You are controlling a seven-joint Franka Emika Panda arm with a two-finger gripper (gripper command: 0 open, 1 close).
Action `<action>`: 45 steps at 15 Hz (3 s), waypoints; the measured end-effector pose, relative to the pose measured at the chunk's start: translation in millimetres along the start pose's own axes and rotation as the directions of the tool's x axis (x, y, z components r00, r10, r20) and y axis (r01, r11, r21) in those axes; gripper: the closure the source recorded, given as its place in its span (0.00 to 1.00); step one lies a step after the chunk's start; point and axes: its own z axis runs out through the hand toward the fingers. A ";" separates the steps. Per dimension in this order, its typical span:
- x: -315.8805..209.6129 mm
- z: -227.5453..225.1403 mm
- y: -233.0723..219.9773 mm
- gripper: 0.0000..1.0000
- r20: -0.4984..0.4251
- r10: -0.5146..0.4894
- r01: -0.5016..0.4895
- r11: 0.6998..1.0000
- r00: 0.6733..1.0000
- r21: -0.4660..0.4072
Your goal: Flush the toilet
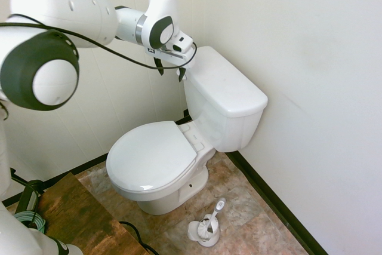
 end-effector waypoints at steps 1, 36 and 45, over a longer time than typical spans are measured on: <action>9.1 11.8 -10.0 0.00 -0.007 0.001 -0.001 1.000 1.000 0.004; 43.8 85.9 -83.8 1.00 0.033 0.031 -0.034 0.996 0.999 0.079; 44.9 94.9 -81.7 1.00 0.036 0.049 -0.052 0.995 0.998 0.085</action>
